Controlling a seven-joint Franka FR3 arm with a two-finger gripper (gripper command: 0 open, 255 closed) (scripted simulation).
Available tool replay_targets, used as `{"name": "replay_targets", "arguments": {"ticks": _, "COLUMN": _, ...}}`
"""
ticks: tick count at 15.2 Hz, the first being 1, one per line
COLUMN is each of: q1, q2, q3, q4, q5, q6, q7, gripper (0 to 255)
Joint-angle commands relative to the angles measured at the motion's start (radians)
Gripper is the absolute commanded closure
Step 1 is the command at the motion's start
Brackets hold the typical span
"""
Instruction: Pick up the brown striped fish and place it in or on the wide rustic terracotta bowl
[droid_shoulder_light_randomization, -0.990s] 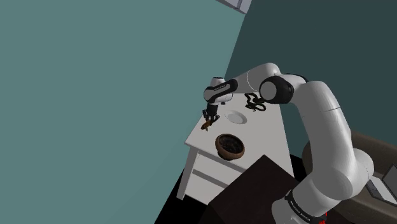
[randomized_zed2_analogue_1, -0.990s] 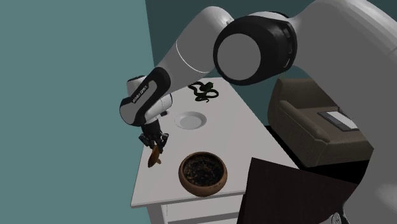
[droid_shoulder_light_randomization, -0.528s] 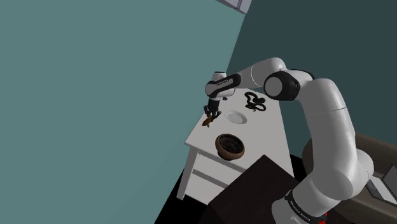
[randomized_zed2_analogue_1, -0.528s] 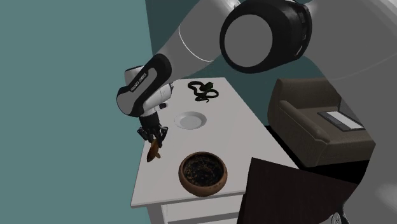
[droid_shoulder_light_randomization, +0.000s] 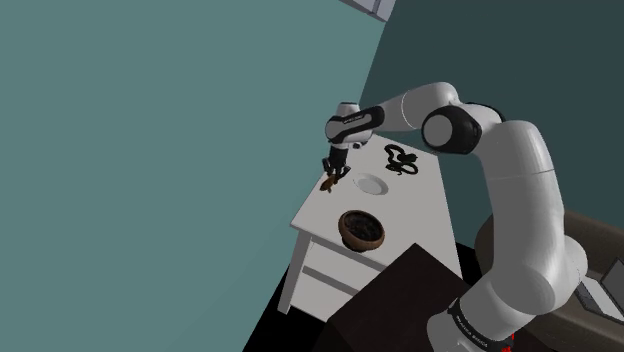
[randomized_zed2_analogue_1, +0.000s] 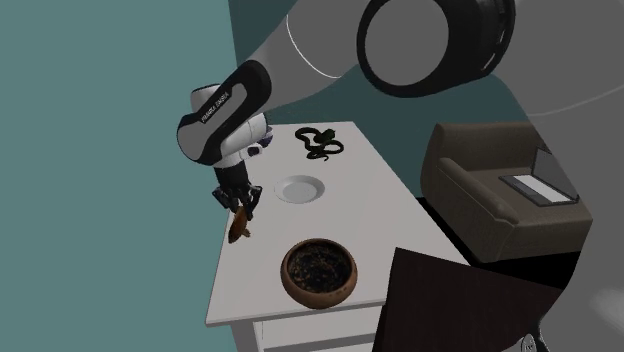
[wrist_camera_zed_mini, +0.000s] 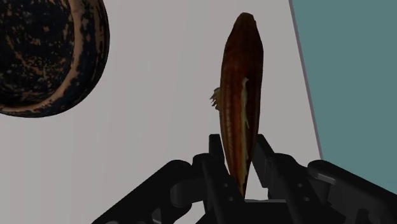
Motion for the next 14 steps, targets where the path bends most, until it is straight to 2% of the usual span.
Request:
{"name": "replay_targets", "arguments": {"ticks": 1, "q1": 0.000, "q2": -0.019, "q3": -0.001, "q4": -0.002, "q5": -0.001, "q6": -0.017, "q7": -0.001, "gripper": 255}}
{"name": "replay_targets", "arguments": {"ticks": 13, "q1": 0.003, "q2": -0.102, "q3": -0.006, "q4": 0.017, "q5": -0.007, "q6": -0.120, "q7": 0.000, "gripper": 255}}
{"name": "replay_targets", "arguments": {"ticks": 14, "q1": 0.004, "q2": -0.146, "q3": -0.008, "q4": -0.056, "q5": -0.009, "q6": -0.089, "q7": -0.002, "gripper": 255}}
